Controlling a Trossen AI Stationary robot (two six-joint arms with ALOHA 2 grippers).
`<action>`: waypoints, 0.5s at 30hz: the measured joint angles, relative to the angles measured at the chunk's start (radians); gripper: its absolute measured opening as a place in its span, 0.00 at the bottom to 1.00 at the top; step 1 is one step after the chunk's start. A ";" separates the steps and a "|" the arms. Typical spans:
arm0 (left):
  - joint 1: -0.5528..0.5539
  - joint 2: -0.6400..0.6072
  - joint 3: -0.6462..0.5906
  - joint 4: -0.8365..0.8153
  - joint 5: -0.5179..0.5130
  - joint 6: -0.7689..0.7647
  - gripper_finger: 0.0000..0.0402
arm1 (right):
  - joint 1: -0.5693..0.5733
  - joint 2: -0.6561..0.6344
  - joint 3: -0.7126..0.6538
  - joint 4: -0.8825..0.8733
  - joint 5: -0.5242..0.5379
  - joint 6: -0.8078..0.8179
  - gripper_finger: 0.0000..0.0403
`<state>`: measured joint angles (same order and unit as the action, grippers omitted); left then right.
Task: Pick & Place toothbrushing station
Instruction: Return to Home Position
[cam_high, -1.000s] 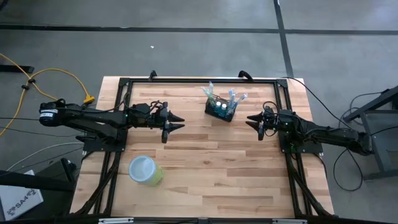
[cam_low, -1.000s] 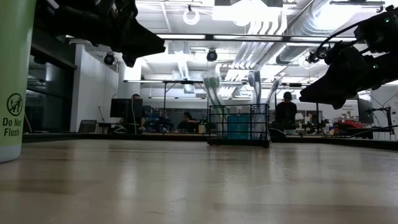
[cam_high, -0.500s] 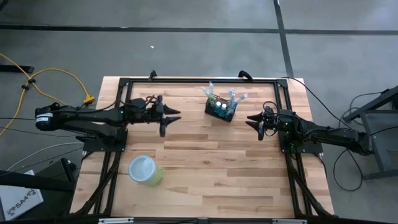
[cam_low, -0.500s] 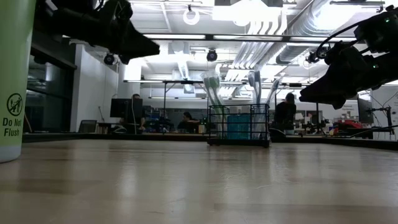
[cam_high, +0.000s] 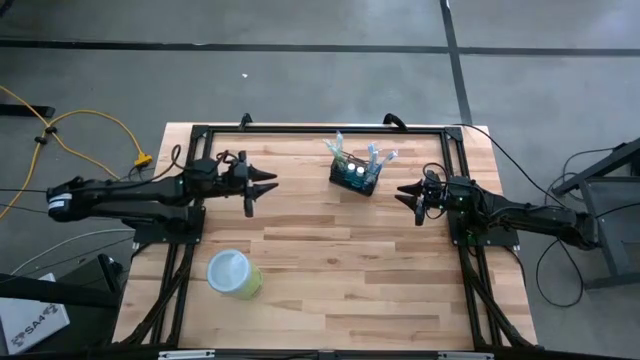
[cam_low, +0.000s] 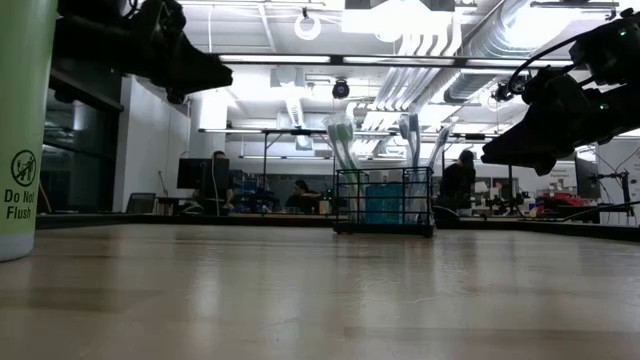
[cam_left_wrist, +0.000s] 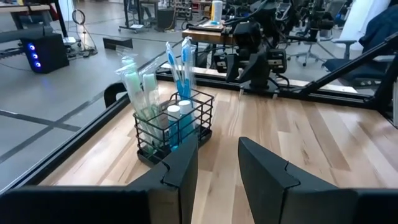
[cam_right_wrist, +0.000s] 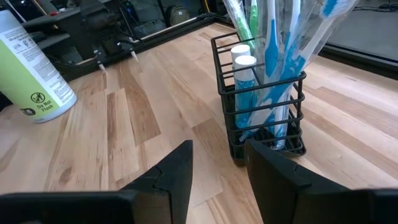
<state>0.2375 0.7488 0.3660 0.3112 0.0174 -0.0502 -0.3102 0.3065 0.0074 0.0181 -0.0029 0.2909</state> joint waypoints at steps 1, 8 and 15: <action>0.000 -0.012 -0.004 -0.004 0.000 0.000 0.27 | 0.000 0.000 0.000 0.000 0.000 0.000 0.34; 0.013 -0.100 -0.079 -0.017 -0.034 0.000 0.27 | 0.000 0.000 0.000 0.000 0.000 0.000 0.34; 0.036 -0.250 -0.210 0.059 -0.047 -0.024 0.27 | 0.000 0.000 0.000 0.000 0.000 0.000 0.34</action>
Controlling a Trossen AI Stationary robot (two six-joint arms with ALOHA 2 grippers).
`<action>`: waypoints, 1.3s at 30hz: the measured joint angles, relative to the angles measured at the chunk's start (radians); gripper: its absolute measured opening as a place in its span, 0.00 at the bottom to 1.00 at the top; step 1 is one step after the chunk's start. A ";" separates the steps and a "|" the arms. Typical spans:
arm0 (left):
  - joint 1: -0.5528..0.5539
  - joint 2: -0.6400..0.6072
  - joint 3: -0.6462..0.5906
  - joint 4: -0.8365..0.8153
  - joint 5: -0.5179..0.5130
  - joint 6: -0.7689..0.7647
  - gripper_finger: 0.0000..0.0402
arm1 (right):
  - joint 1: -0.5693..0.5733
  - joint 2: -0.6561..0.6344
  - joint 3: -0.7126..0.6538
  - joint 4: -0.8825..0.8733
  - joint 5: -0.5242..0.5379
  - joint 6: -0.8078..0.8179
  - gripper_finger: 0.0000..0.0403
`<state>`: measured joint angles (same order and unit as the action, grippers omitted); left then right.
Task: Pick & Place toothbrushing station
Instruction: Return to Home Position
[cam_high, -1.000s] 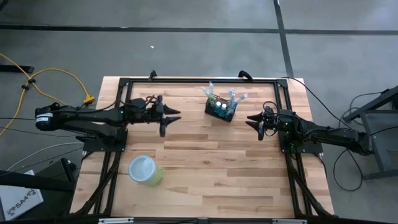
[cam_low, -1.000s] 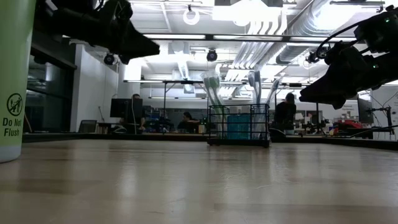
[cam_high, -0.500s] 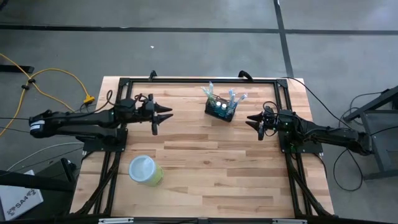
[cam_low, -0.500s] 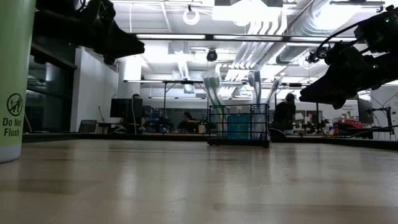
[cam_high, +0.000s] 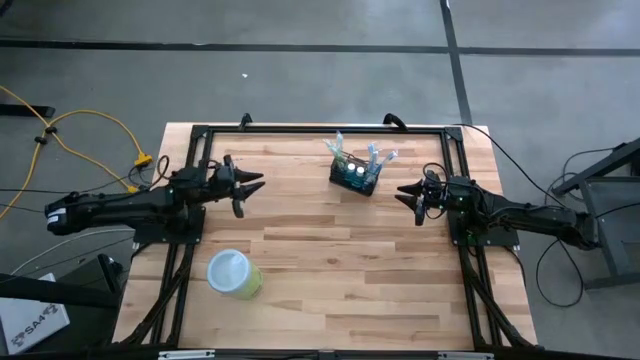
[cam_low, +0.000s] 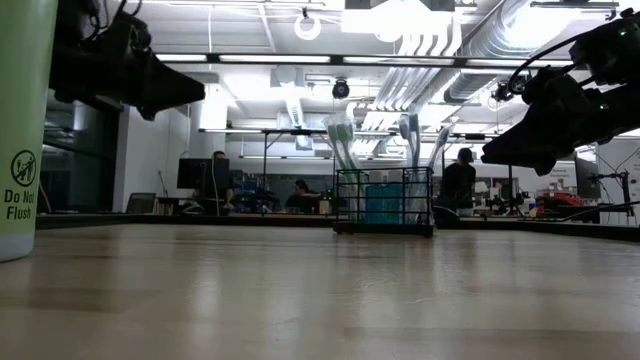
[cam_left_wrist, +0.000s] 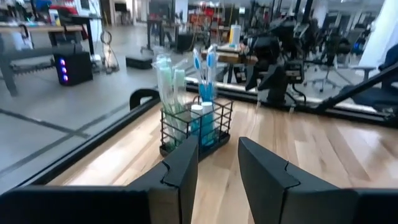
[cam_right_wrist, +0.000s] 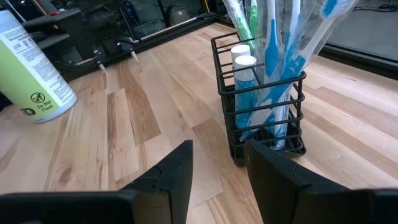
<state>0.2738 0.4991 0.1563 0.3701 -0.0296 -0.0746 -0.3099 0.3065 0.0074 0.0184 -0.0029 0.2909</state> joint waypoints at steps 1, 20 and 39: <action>0.001 -0.024 -0.011 -0.002 0.000 -0.001 0.27 | 0.000 0.000 0.000 0.000 0.000 0.000 0.34; 0.001 -0.385 -0.116 -0.212 -0.088 0.017 0.27 | 0.000 0.000 0.000 0.000 0.000 0.000 0.34; 0.001 -0.496 -0.142 -0.291 -0.108 0.043 0.27 | 0.000 0.000 0.000 0.000 0.000 0.000 0.34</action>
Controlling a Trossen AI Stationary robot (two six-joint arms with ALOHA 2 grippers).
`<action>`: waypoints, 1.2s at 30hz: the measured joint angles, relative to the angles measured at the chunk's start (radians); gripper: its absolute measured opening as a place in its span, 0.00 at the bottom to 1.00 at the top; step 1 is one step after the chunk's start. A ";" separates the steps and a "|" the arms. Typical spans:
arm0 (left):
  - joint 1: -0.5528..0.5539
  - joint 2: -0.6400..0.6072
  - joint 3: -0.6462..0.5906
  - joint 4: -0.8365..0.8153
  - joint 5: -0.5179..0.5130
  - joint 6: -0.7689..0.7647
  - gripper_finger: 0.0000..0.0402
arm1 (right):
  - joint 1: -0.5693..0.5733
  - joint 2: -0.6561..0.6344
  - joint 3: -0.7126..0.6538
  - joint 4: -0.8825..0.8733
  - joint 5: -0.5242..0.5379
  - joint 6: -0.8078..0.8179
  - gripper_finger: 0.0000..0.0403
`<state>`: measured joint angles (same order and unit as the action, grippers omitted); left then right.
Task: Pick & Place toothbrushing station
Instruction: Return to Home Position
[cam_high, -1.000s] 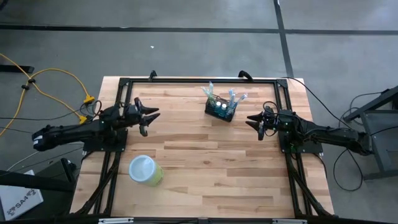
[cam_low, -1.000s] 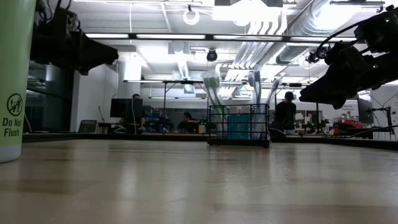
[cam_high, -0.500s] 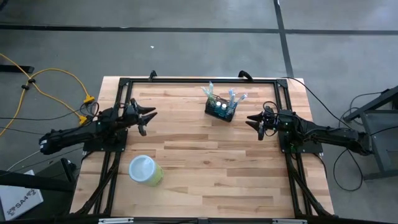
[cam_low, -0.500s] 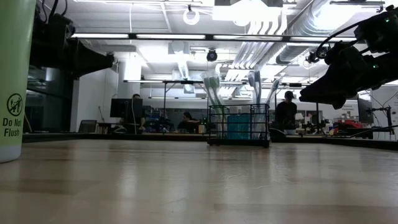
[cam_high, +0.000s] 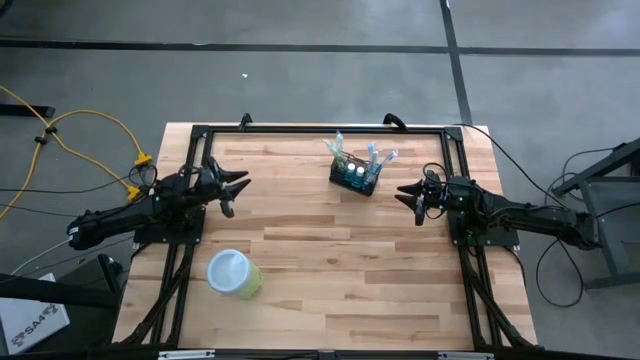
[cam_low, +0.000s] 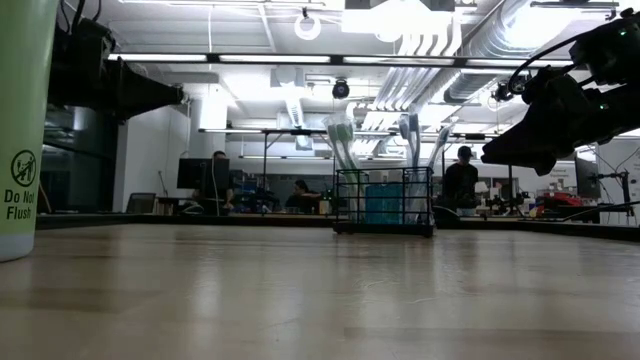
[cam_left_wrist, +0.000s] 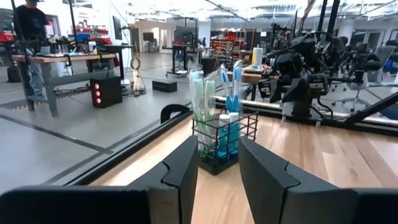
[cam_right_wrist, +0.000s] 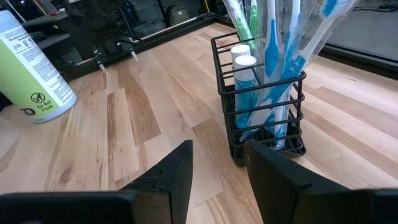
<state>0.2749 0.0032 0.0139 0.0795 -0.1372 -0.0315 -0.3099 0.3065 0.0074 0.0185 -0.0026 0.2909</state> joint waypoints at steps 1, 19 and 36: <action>0.000 0.000 0.000 -0.007 0.000 0.000 0.27 | 0.000 0.000 0.000 0.000 0.000 0.000 0.34; 0.098 0.001 -0.004 -0.077 0.166 -0.011 0.27 | 0.000 0.000 0.000 0.000 0.000 0.000 0.34; 0.098 0.001 -0.004 -0.076 0.166 0.103 0.27 | 0.000 0.000 0.000 0.000 0.000 0.000 0.34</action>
